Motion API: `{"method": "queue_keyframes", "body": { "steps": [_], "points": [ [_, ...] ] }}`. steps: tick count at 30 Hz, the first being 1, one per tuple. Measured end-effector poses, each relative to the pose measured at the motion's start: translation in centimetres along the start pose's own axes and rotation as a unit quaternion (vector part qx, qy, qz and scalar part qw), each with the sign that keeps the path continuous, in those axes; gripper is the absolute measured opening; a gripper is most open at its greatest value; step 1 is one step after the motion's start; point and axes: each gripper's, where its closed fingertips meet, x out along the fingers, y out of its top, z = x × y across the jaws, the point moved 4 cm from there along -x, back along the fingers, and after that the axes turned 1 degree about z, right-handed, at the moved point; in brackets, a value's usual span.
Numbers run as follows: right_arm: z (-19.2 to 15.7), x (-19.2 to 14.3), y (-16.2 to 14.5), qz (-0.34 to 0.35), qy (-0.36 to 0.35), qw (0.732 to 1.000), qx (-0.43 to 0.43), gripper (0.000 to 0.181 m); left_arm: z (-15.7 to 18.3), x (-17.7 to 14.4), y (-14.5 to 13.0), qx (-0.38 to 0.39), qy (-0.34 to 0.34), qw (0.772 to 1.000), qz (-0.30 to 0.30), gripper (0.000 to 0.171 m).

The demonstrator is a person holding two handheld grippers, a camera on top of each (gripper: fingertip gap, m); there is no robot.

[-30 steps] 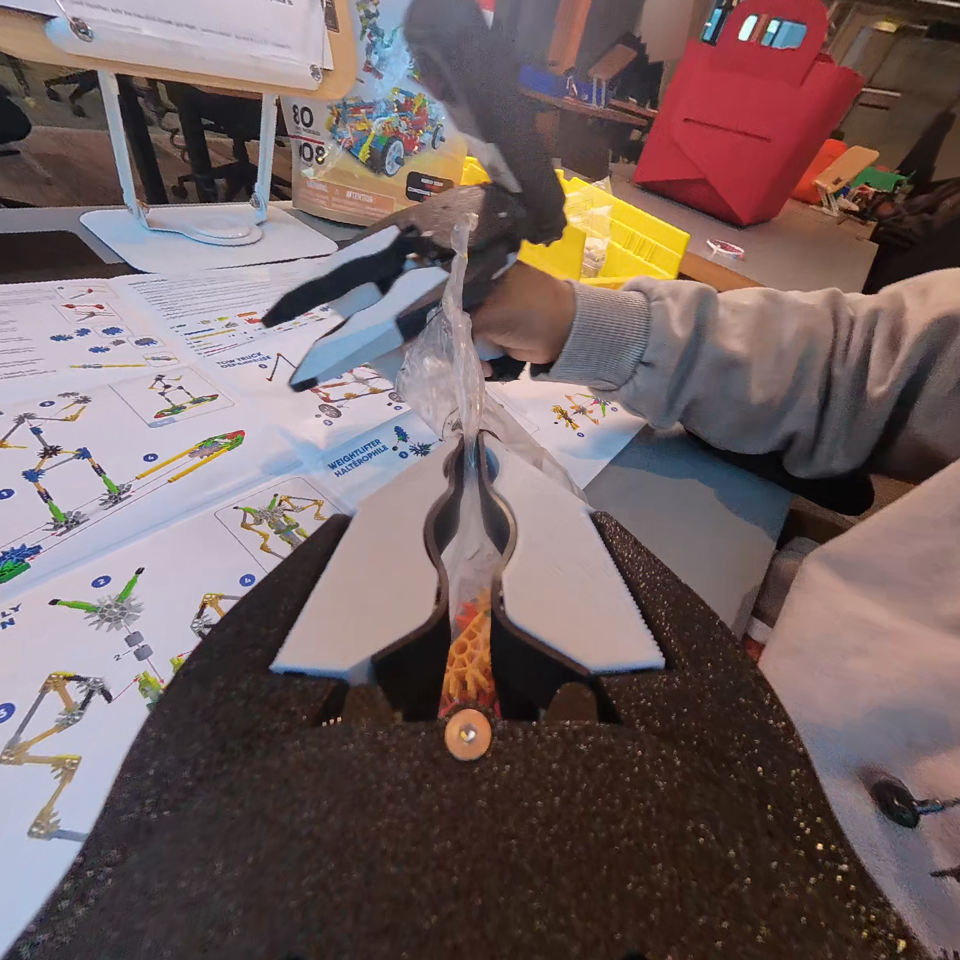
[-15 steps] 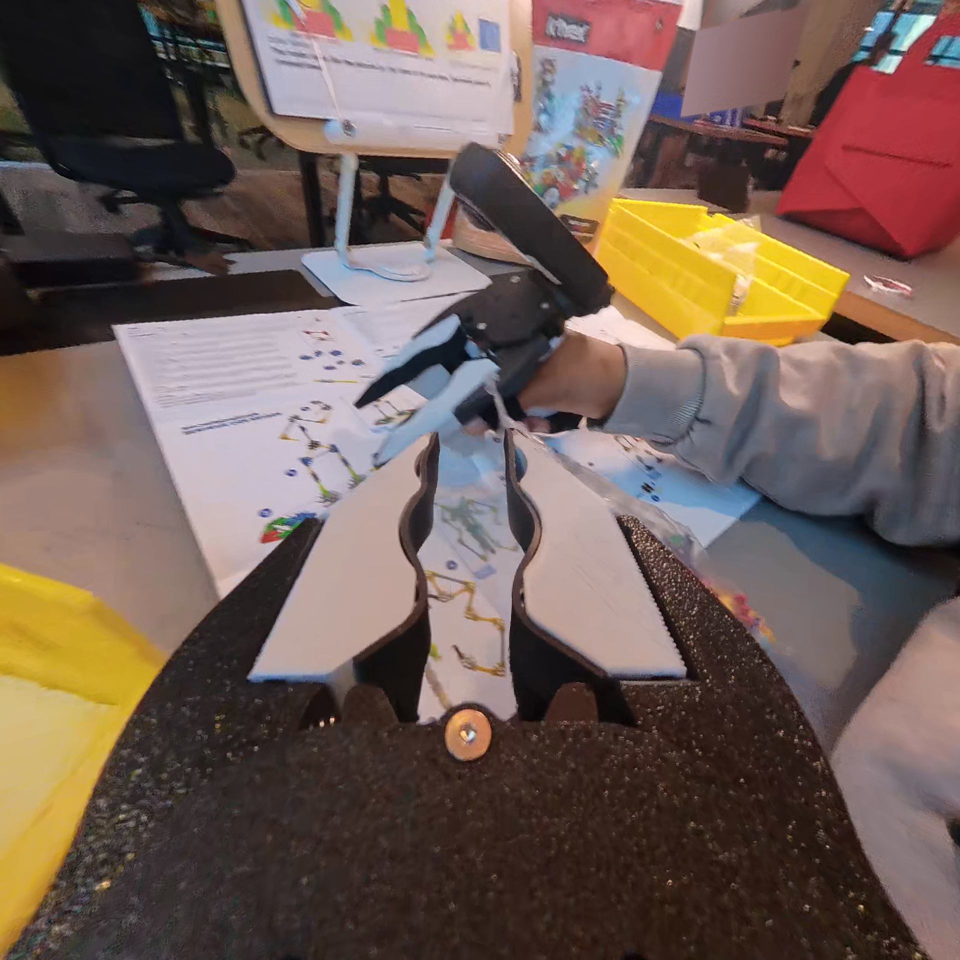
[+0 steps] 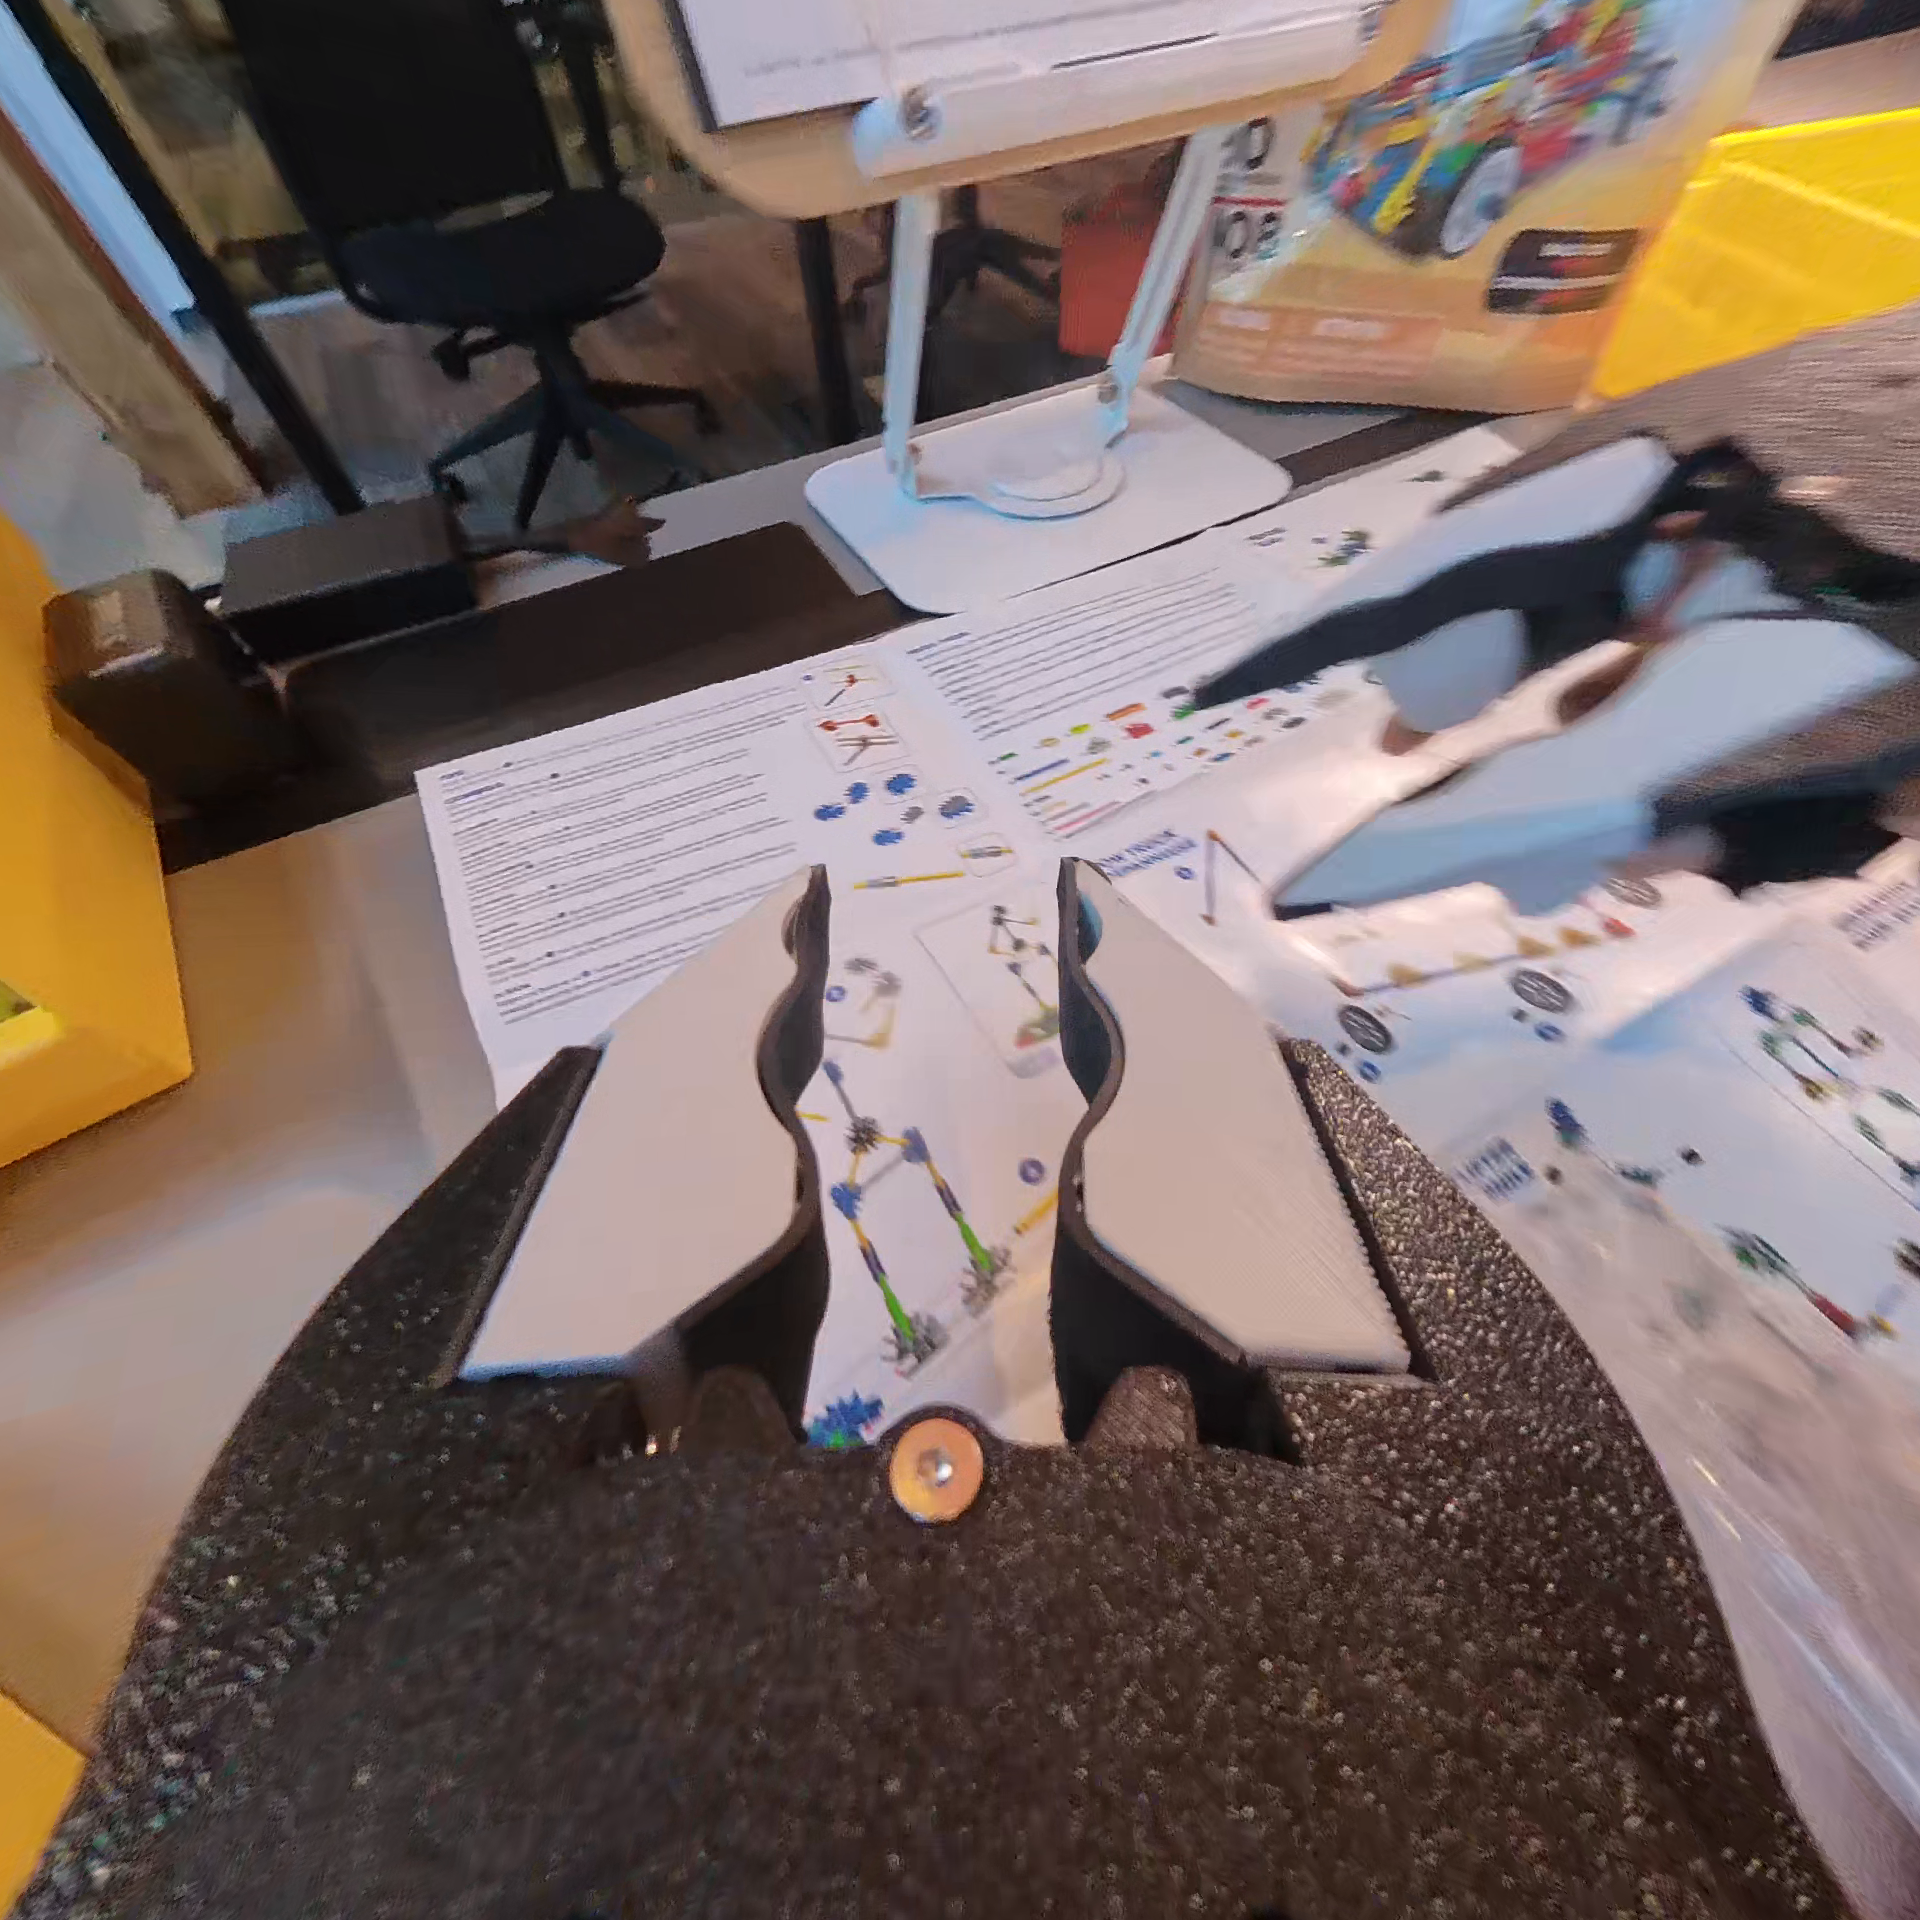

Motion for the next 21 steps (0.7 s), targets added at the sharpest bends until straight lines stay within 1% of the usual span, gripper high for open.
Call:
{"method": "queue_keyframes", "body": {
  "steps": [3,5,8,10,12,15,18,21],
  "points": [
    [-0.6,-2.3,-0.1,0.014,0.011,1.0,0.008,0.063,-3.4,3.5,0.5,-0.038,0.041,0.998,-0.027,0.046],
    [-1.6,-4.2,-0.5,0.023,0.033,0.999,0.029,0.063,-6.4,5.4,0.6,-0.053,0.082,0.995,-0.036,0.046],
    [-2.7,-8.0,-1.5,0.033,0.046,0.997,0.044,0.063,-10.1,7.6,0.1,-0.09,0.117,0.987,-0.055,0.047],
    [-3.1,-10.5,-2.8,0.035,0.039,0.998,0.046,0.063,-11.7,8.7,-0.2,-0.085,0.137,0.985,-0.065,0.046],
    [-3.2,-12.5,-4.3,0.042,0.03,0.997,0.052,0.062,-12.1,9.7,-0.3,-0.082,0.134,0.985,-0.072,0.043],
    [-2.8,-14.4,-6.1,0.065,0.023,0.995,0.066,0.061,-12.3,10.9,-0.3,-0.074,0.127,0.986,-0.077,0.04],
    [-1.7,-15.6,-6.2,0.109,0.013,0.991,0.078,0.058,-13.1,11.8,-0.5,-0.062,0.139,0.984,-0.091,0.039],
    [-0.9,-16.0,-6.3,0.126,0.0,0.99,0.06,0.055,-13.9,12.3,-1.1,-0.07,0.148,0.982,-0.096,0.034]
  ]
}}
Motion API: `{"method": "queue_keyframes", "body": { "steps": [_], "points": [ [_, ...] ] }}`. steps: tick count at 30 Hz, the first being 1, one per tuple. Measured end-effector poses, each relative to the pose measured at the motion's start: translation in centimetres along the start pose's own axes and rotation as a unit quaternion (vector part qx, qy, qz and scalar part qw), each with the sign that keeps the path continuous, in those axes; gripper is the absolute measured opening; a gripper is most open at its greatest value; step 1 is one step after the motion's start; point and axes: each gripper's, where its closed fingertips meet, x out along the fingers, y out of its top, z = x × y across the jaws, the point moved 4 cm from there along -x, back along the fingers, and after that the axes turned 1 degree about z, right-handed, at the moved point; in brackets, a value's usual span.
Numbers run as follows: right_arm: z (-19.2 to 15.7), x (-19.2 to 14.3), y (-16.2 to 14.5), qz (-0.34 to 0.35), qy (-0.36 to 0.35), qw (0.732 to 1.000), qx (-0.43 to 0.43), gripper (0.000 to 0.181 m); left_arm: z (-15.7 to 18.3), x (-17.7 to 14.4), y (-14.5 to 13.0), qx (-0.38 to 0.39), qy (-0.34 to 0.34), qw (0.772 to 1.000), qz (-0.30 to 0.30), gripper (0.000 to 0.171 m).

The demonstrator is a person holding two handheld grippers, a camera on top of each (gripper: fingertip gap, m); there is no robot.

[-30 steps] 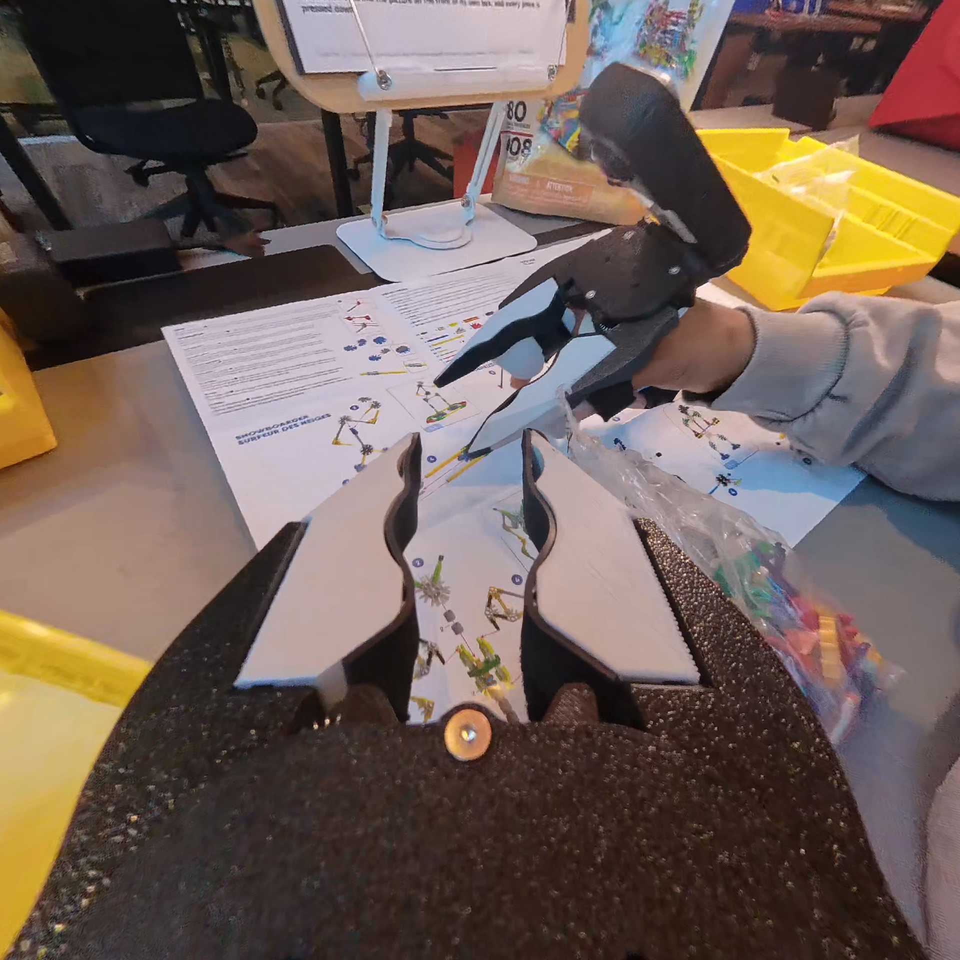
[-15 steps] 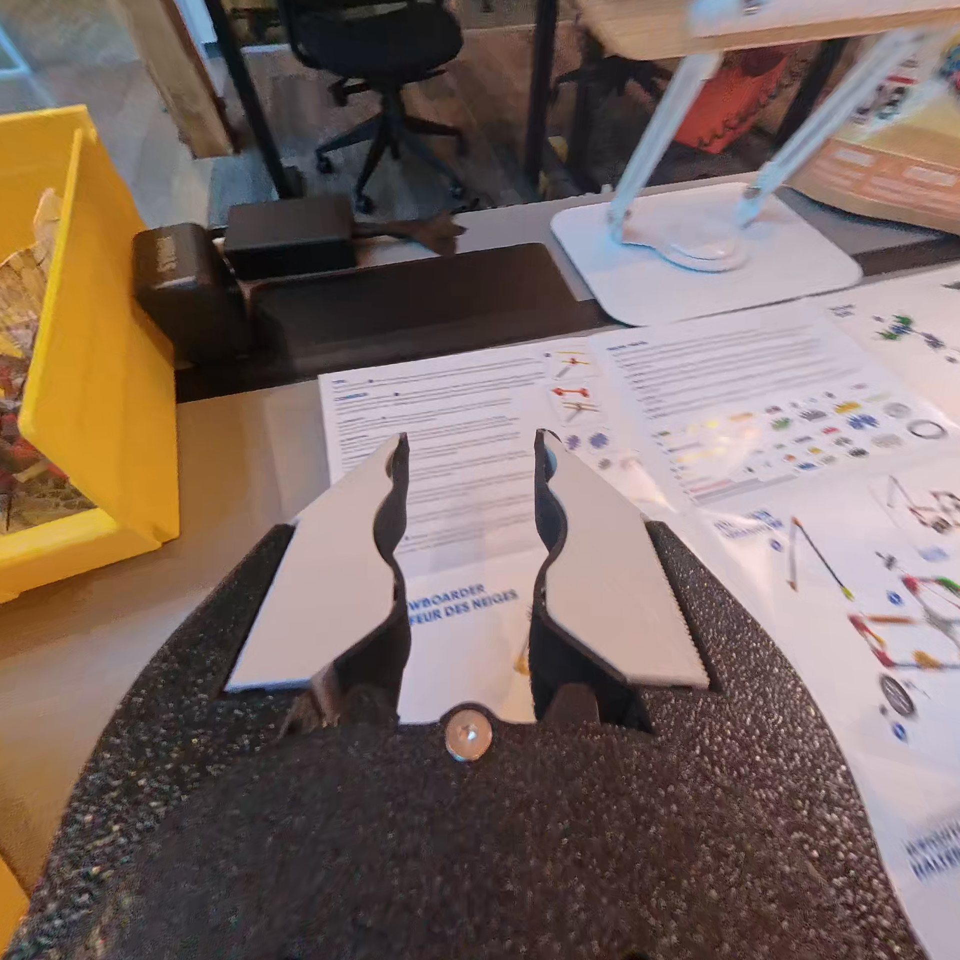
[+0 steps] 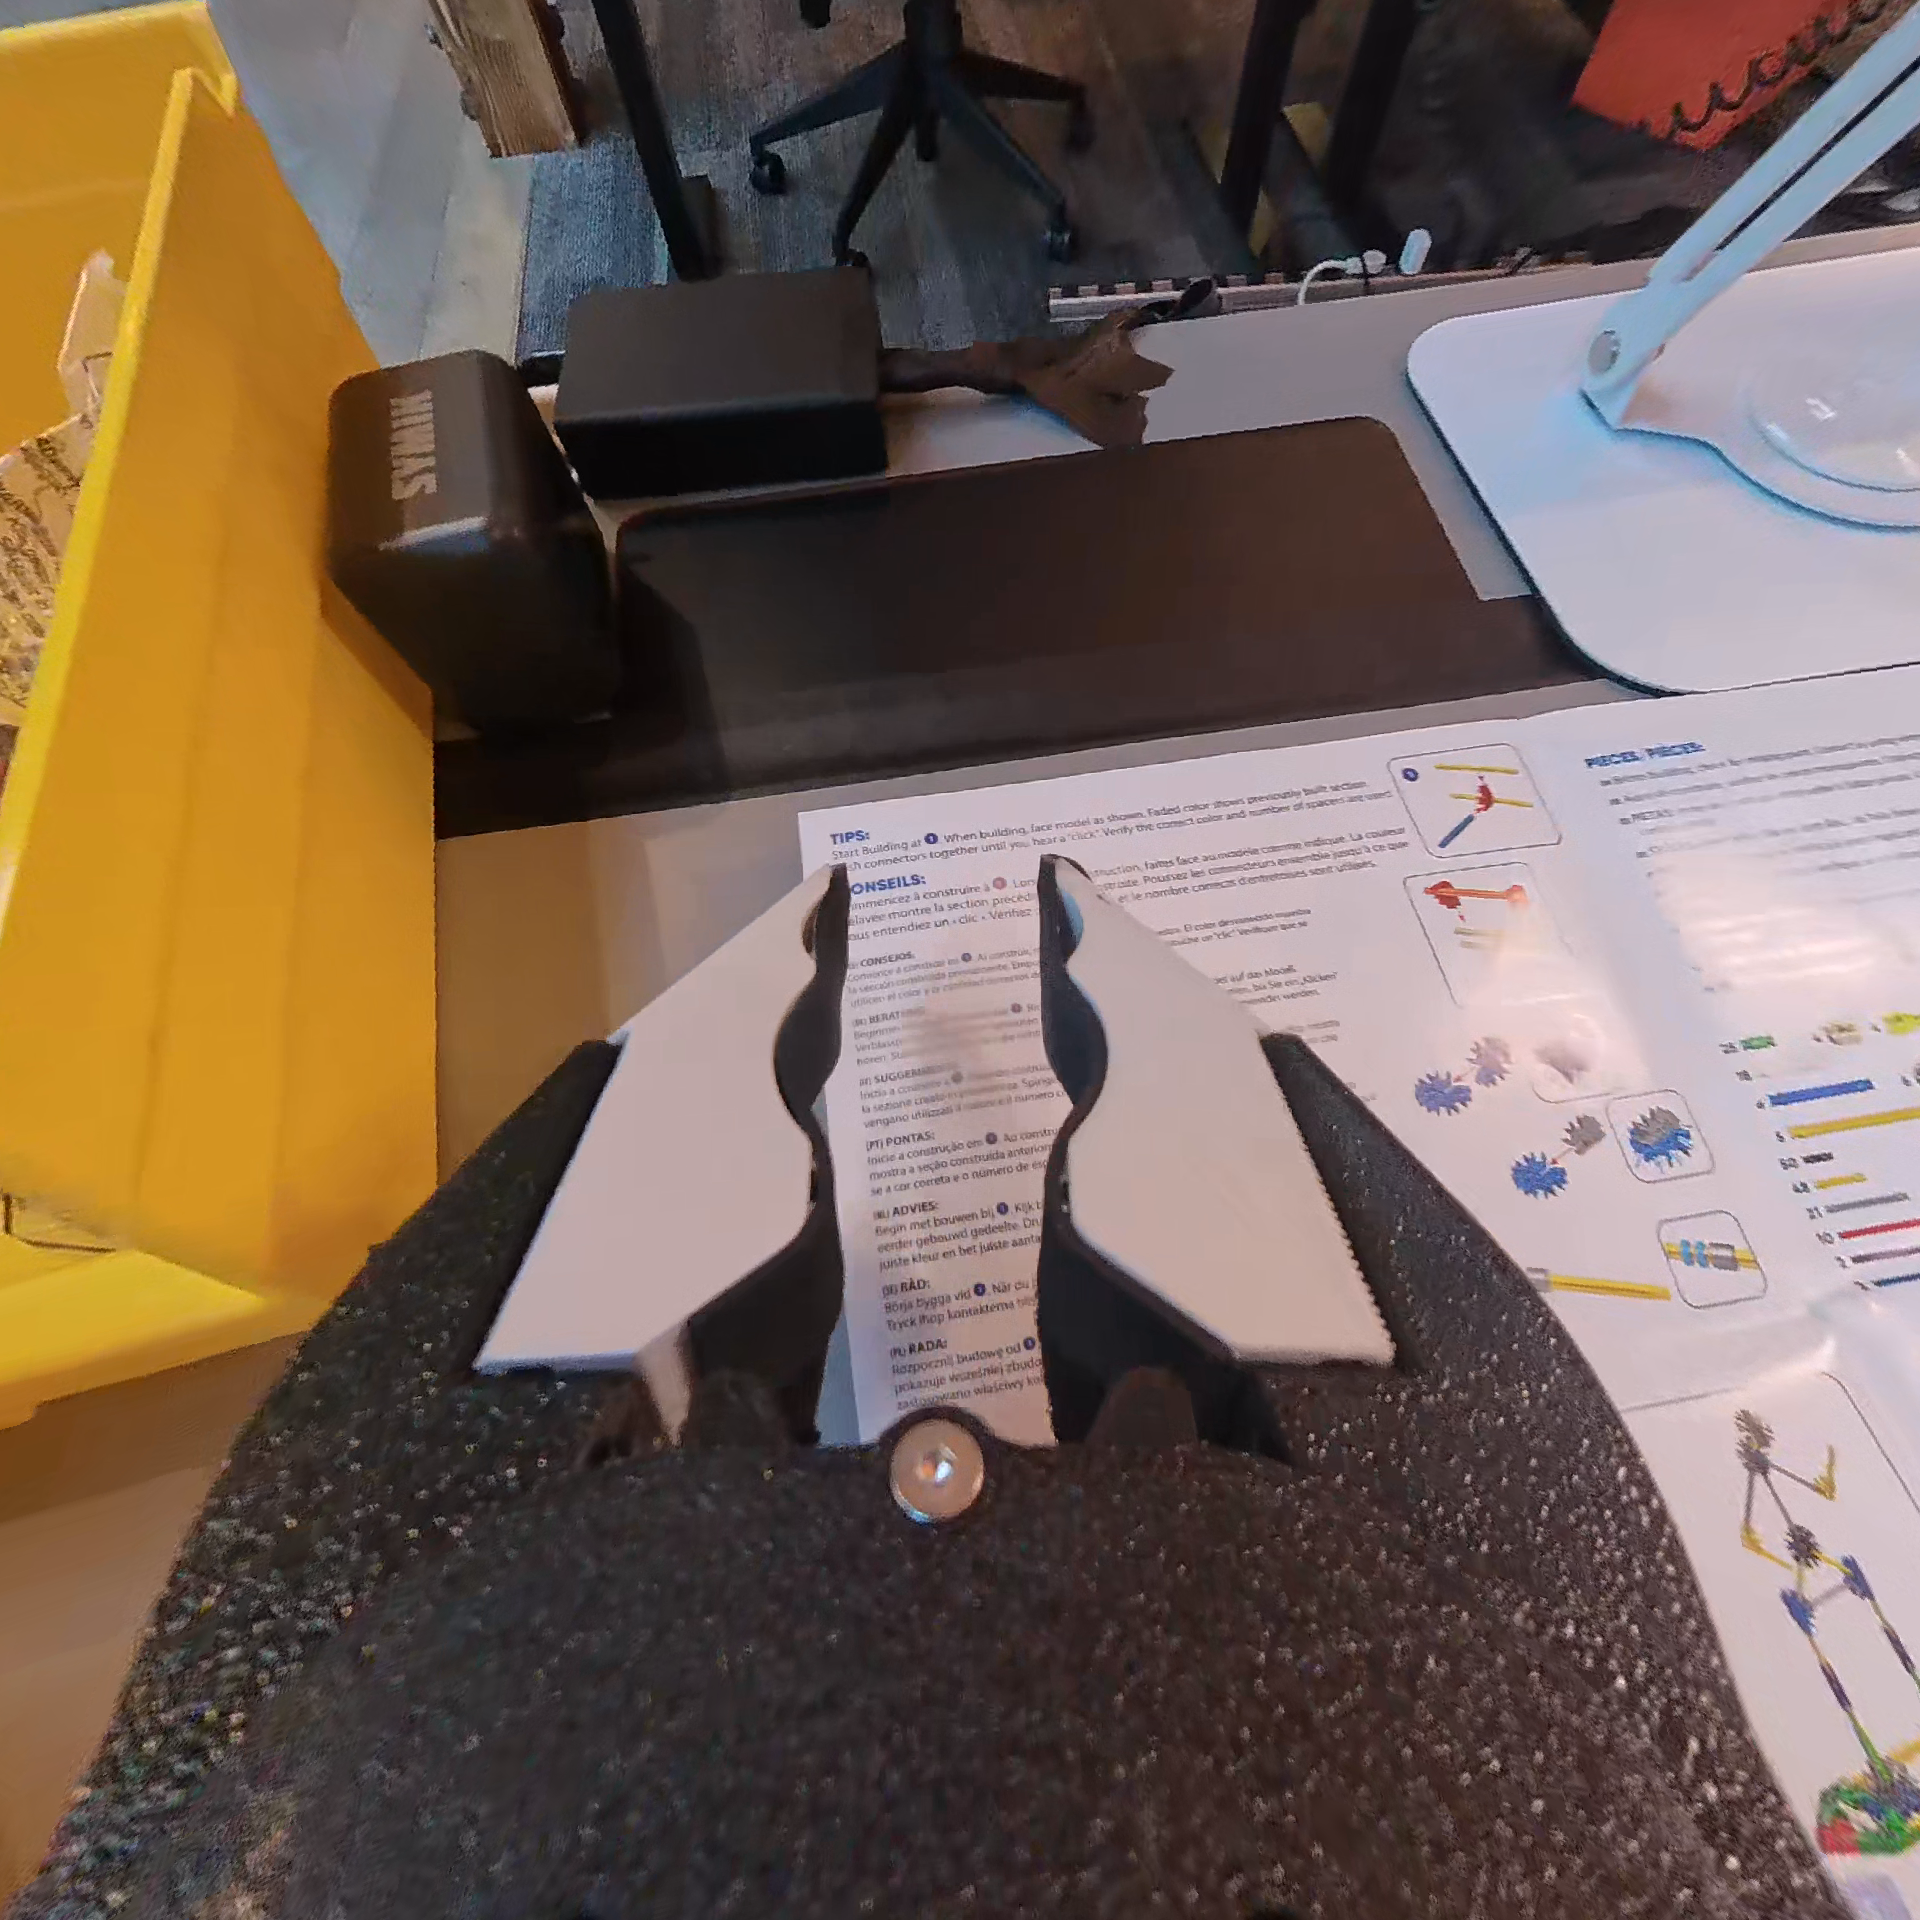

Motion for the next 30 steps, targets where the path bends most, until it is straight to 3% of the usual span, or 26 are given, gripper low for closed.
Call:
{"method": "queue_keyframes", "body": {
  "steps": [5,10,30],
  "points": [
    [0.1,-0.3,-0.7,0.01,-0.003,1.0,-0.013,0.052,-0.9,0.5,-0.3,0.01,0.024,1.0,0.002,0.0],
    [-0.1,-0.5,0.0,0.042,0.014,0.999,0.013,0.052,-0.6,1.8,-1.0,0.008,0.001,1.0,-0.024,0.0],
    [-0.1,0.1,-0.9,0.024,0.016,0.999,0.022,0.051,0.2,3.0,-1.6,0.021,-0.029,0.998,-0.056,0.0]
  ]
}}
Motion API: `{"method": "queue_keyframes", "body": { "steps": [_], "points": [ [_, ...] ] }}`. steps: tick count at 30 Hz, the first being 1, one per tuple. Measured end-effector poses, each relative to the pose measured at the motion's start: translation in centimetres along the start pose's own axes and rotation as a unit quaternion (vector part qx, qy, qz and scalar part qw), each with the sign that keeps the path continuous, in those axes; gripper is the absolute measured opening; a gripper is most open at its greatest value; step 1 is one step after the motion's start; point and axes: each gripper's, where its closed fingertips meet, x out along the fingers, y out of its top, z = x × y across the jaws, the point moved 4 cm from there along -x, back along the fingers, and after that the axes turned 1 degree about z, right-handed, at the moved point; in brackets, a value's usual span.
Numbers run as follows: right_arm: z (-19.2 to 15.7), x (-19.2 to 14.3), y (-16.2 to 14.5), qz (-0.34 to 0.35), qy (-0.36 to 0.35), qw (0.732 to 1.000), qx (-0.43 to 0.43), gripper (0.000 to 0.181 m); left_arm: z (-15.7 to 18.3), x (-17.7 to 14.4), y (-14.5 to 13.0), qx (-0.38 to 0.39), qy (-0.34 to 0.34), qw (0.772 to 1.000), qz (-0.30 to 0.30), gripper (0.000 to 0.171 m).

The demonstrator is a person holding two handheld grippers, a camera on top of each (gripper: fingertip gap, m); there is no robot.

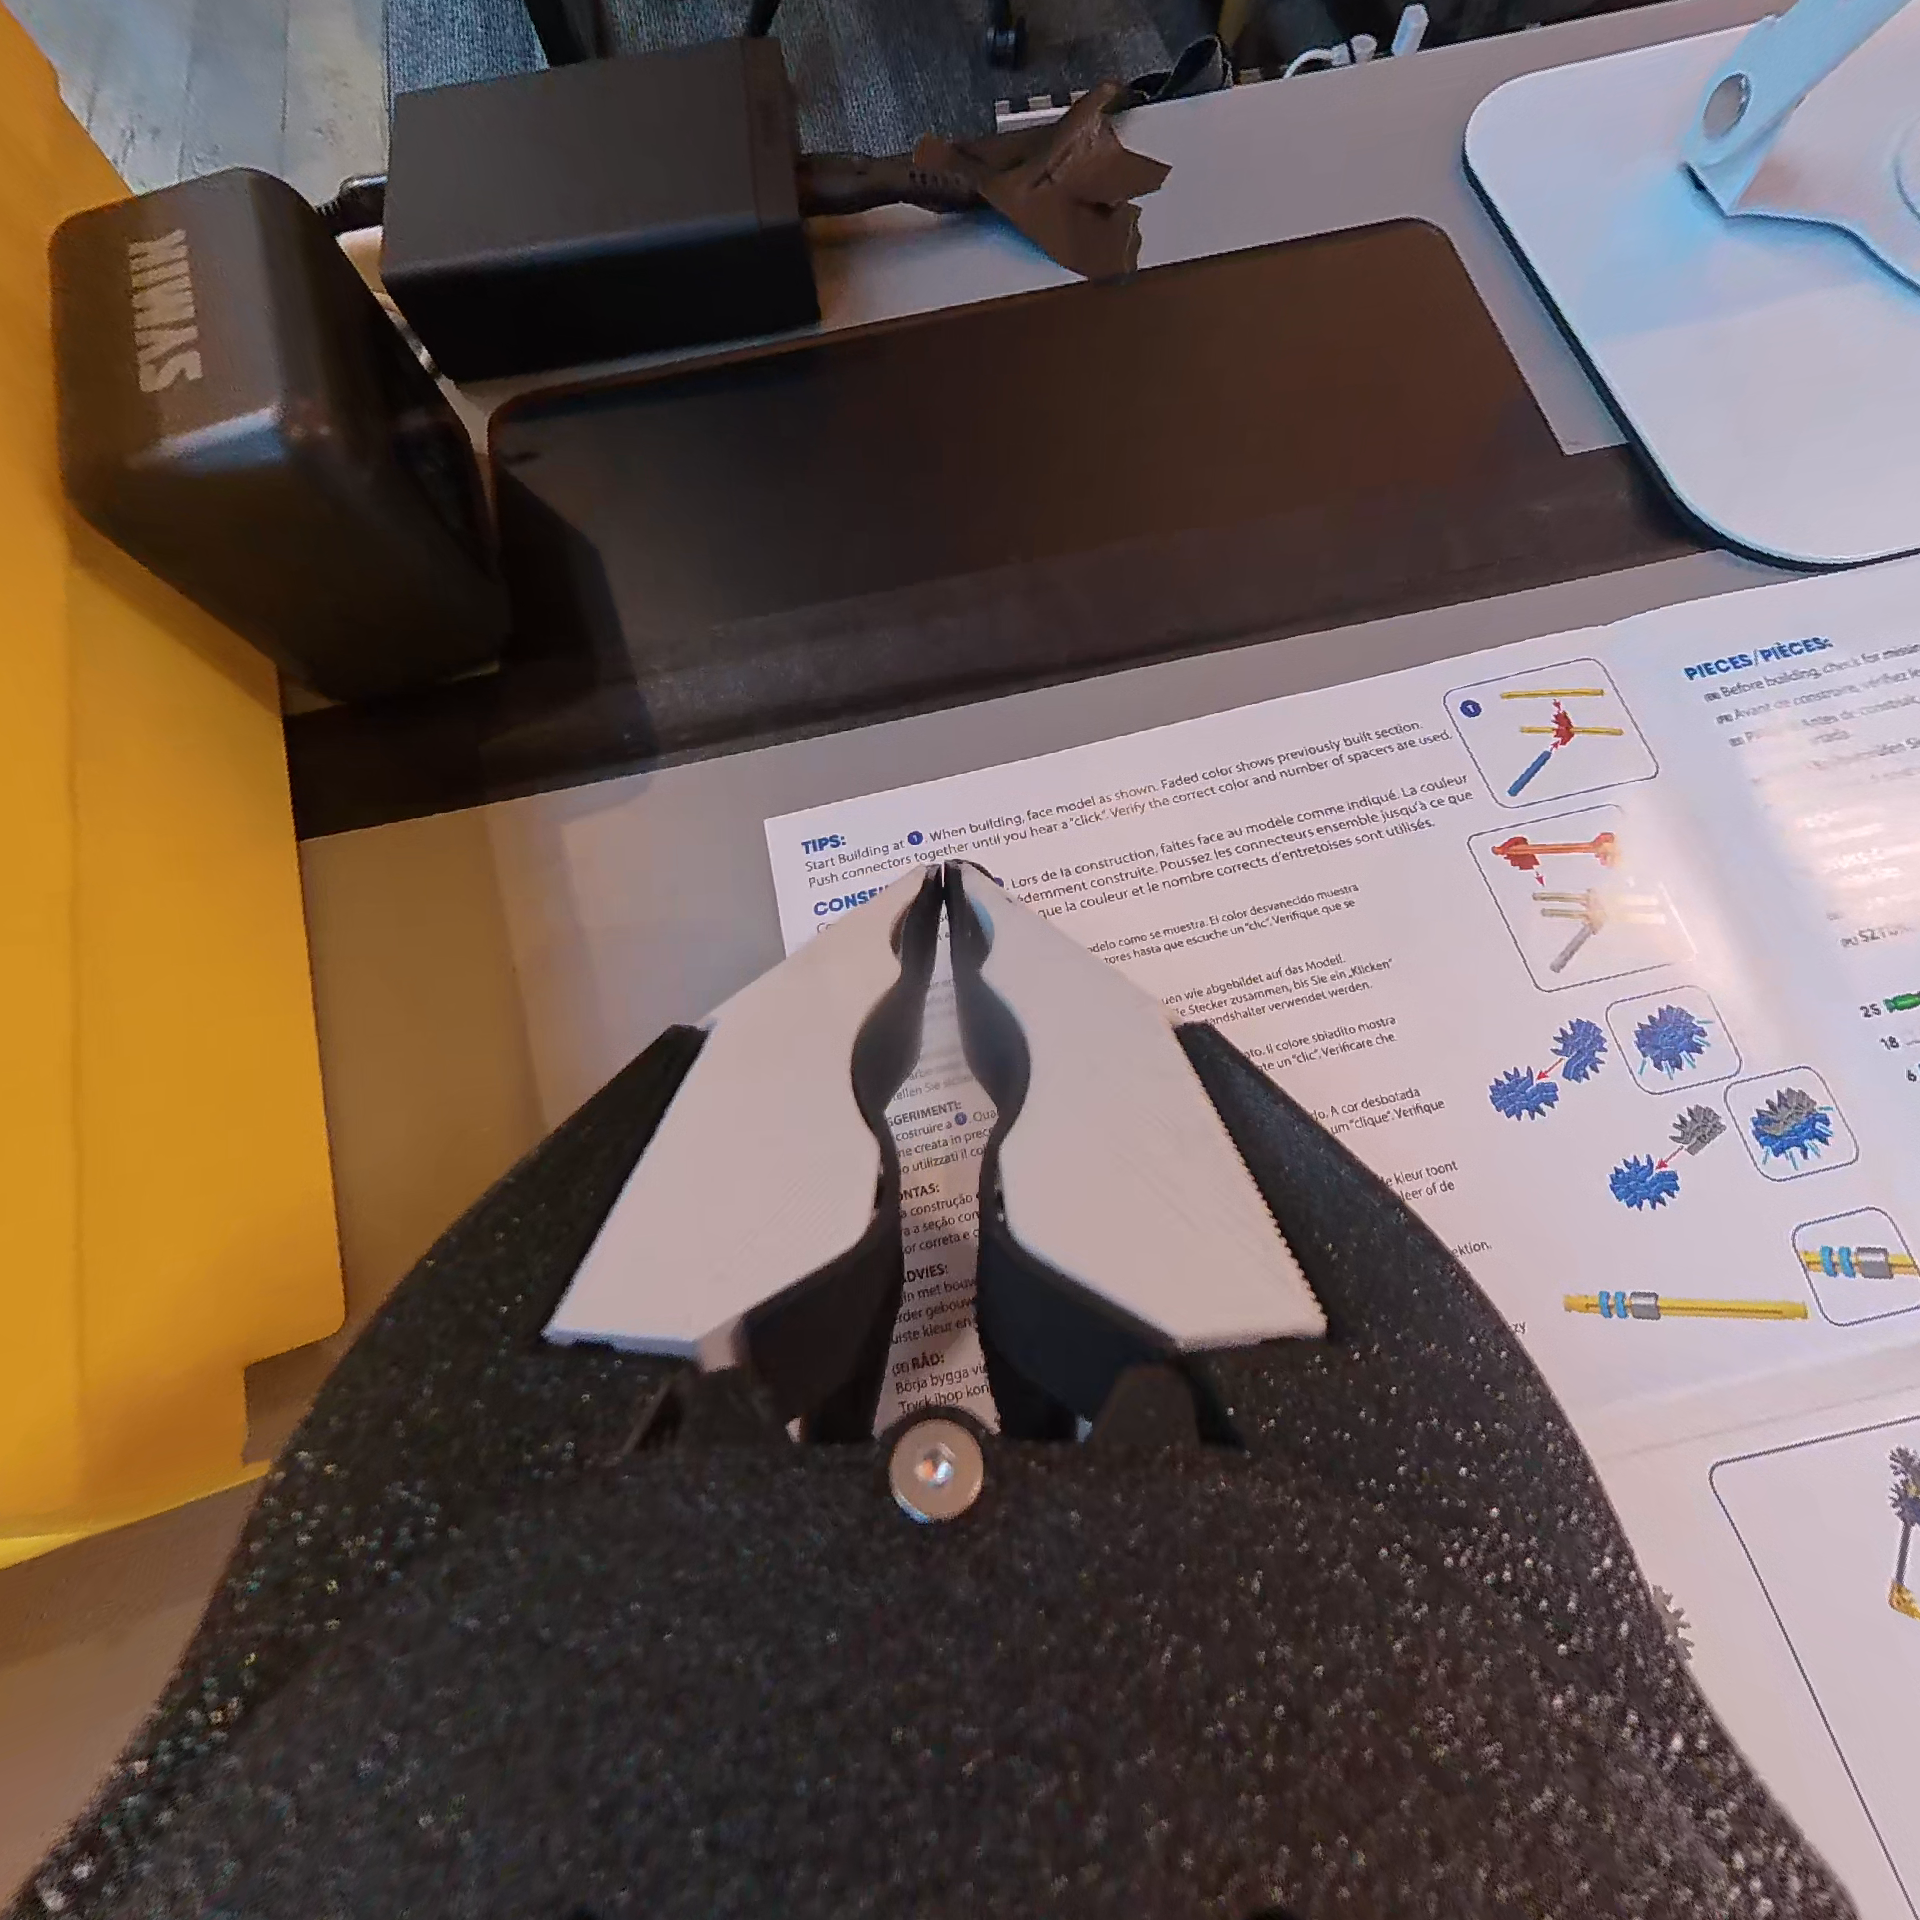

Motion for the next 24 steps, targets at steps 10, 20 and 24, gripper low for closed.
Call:
{"method": "queue_keyframes", "body": {
  "steps": [10,20,24],
  "points": [
    [-0.1,0.0,-0.1,-0.002,0.002,1.0,-0.001,0.051,0.3,-1.7,0.7,0.021,-0.001,1.0,0.003,0.001],
    [-0.9,0.0,0.0,0.0,0.016,1.0,-0.008,0.05,7.2,-14.2,2.3,0.081,-0.081,0.99,0.077,0.002],
    [-1.3,0.0,0.2,0.0,0.022,1.0,-0.017,0.05,8.5,-17.4,-3.5,0.077,-0.046,0.994,0.064,0.005]
  ]
}}
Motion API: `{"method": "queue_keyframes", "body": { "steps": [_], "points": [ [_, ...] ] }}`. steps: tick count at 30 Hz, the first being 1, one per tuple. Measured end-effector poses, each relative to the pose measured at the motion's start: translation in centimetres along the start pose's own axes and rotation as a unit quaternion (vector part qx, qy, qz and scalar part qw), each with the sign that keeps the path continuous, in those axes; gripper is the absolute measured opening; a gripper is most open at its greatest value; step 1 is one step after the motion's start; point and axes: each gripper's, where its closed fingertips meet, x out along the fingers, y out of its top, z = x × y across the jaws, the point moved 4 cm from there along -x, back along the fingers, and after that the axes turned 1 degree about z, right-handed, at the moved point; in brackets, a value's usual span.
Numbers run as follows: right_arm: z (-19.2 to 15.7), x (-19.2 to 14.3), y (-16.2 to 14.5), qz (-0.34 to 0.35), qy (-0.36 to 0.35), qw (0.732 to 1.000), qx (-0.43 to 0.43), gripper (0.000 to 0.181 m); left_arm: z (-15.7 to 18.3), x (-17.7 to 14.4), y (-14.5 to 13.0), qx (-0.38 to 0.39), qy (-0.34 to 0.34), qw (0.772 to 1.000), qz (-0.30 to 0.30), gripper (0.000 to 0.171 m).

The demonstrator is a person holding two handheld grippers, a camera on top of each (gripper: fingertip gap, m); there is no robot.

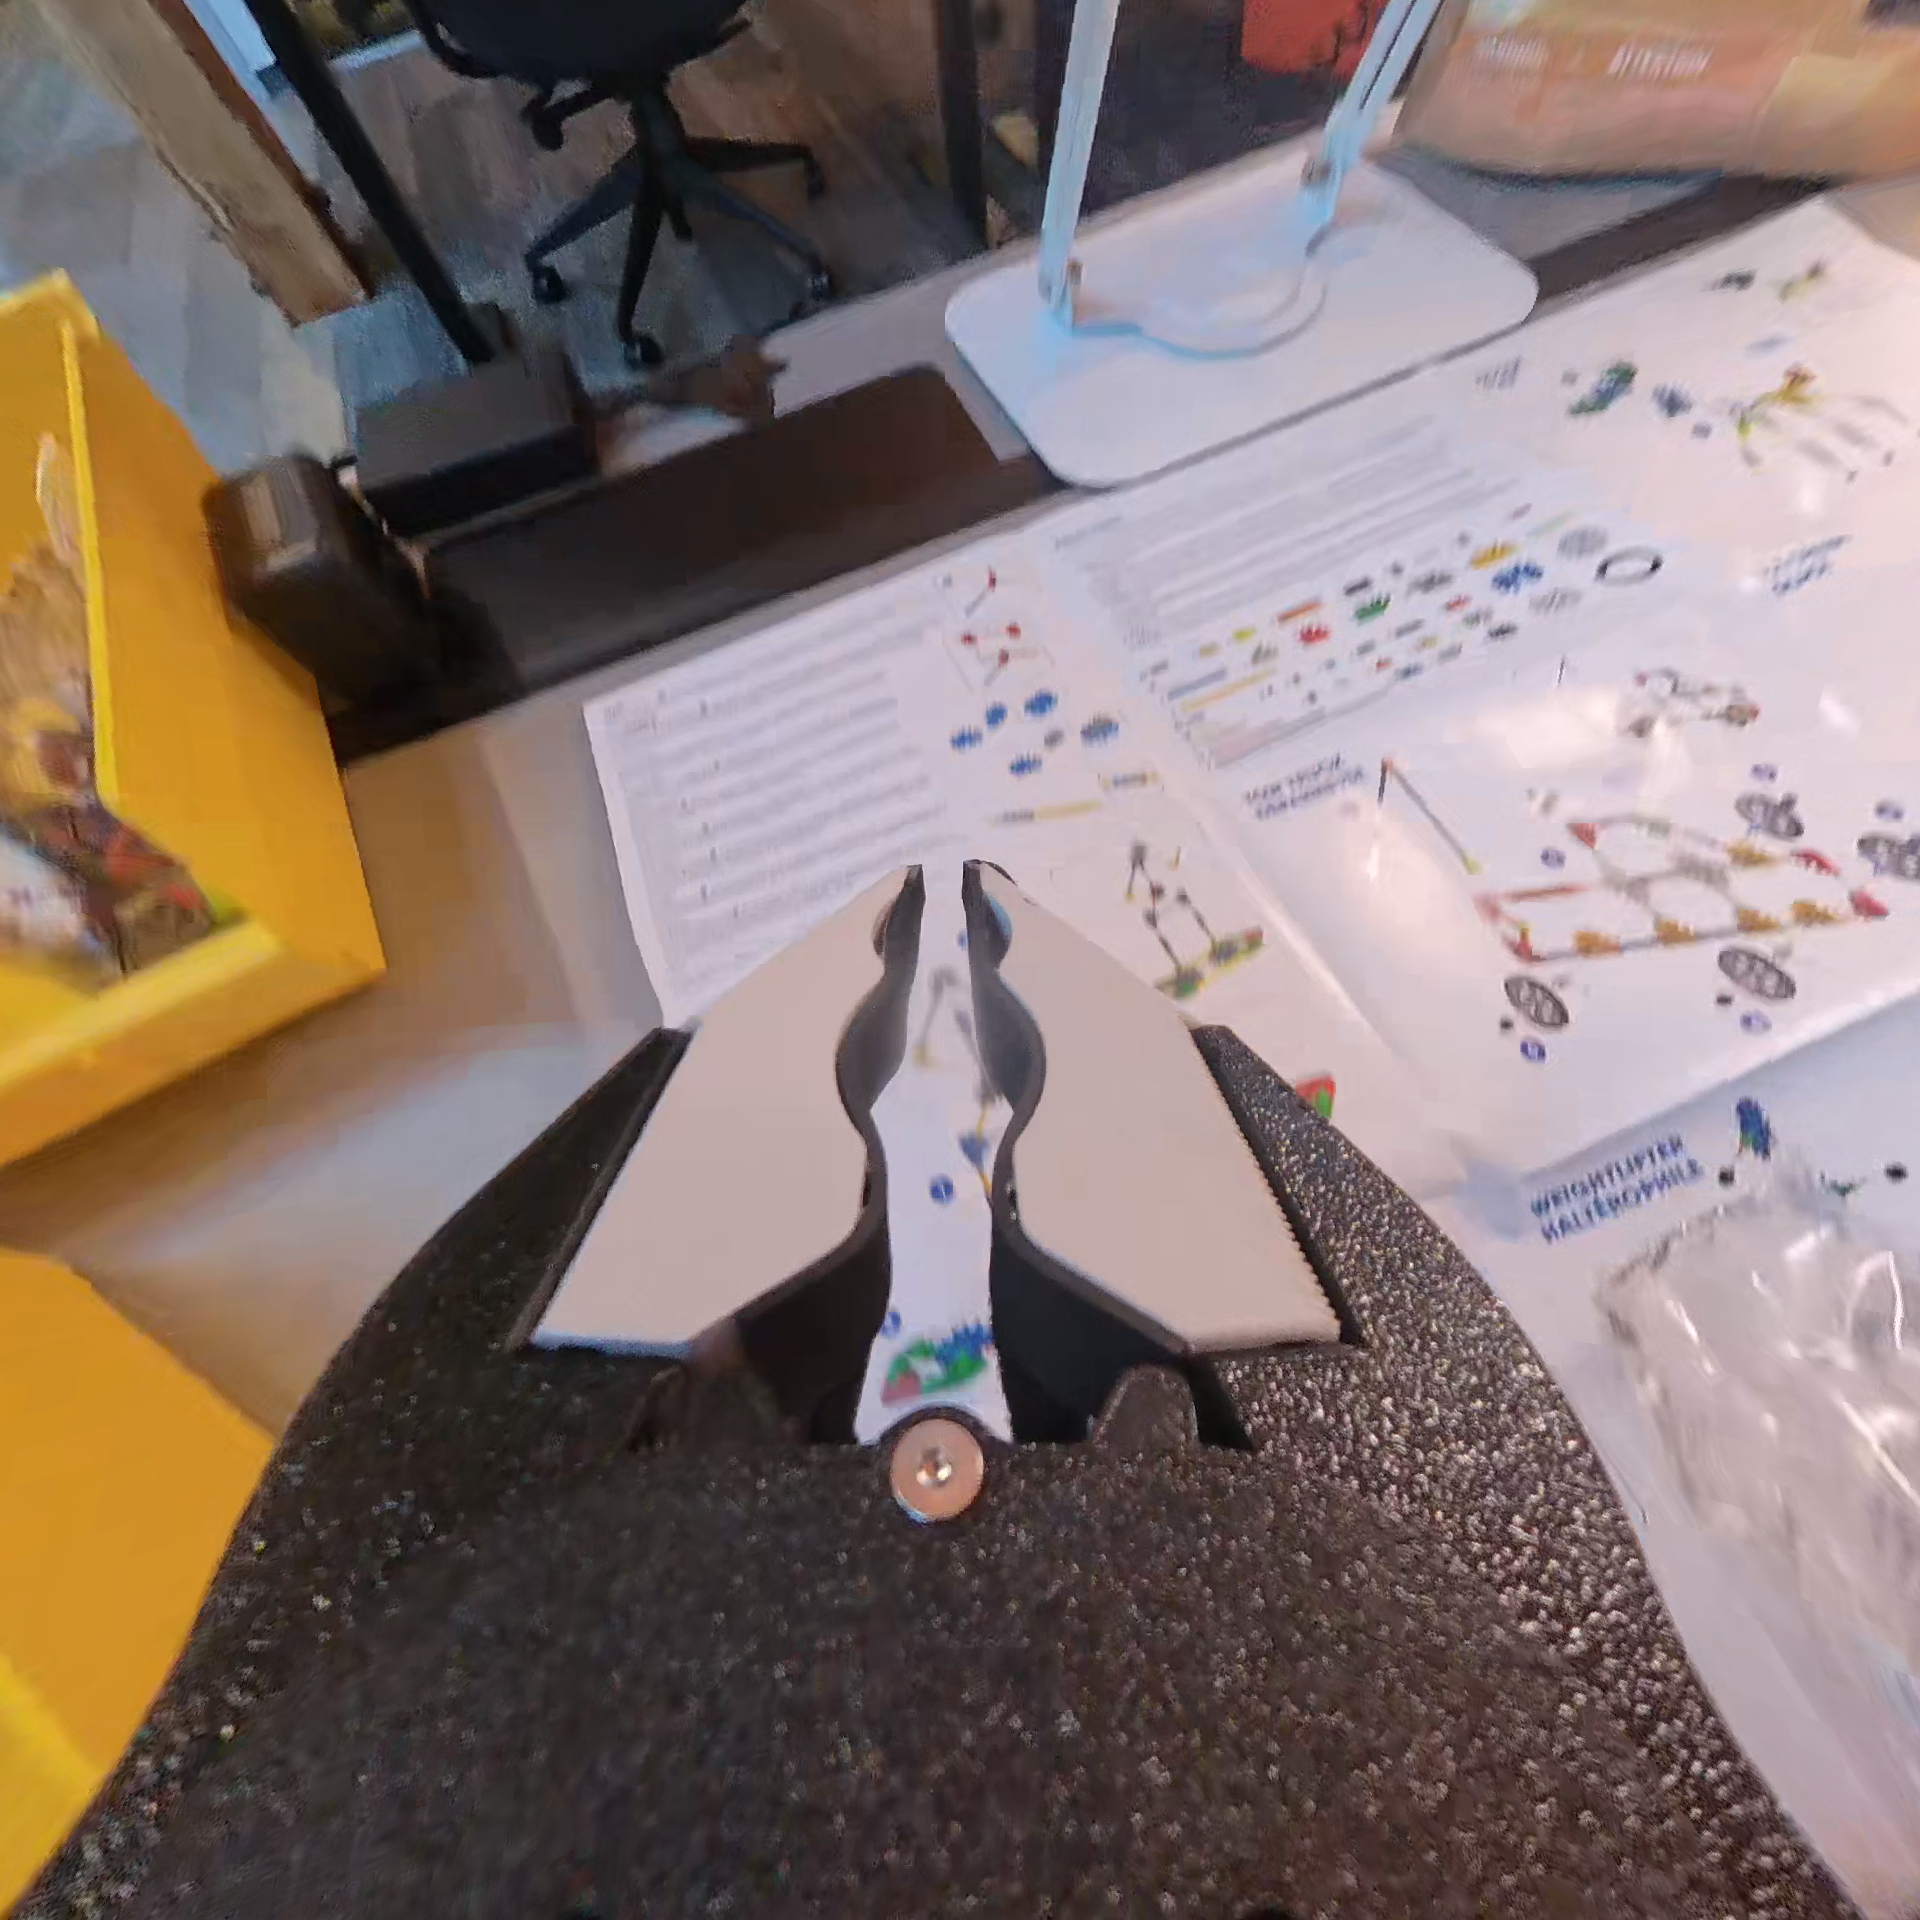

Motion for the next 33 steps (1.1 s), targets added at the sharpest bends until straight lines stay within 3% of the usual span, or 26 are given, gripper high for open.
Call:
{"method": "queue_keyframes", "body": {
  "steps": [5,9,19,28,33],
  "points": [
    [-0.5,0.2,0.0,-0.002,0.005,1.0,-0.005,0.049,0.5,-0.5,-7.0,-0.012,0.029,0.997,-0.073,0.0],
    [-0.9,0.4,0.0,-0.005,0.003,1.0,-0.014,0.049,0.5,0.1,-8.5,-0.008,0.025,0.994,-0.102,0.0],
    [-0.7,0.6,-0.5,-0.013,-0.002,1.0,-0.014,0.048,0.5,0.6,-8.9,-0.024,0.012,0.995,-0.098,0.001],
    [-1.0,0.4,-0.2,-0.01,0.0,1.0,-0.02,0.048,0.8,2.1,-7.5,-0.01,-0.003,0.996,-0.085,0.016],
    [-1.2,0.5,-0.2,-0.011,0.003,1.0,-0.022,0.048,1.8,3.0,-6.1,-0.015,-0.043,0.996,-0.082,0.033]
  ]
}}
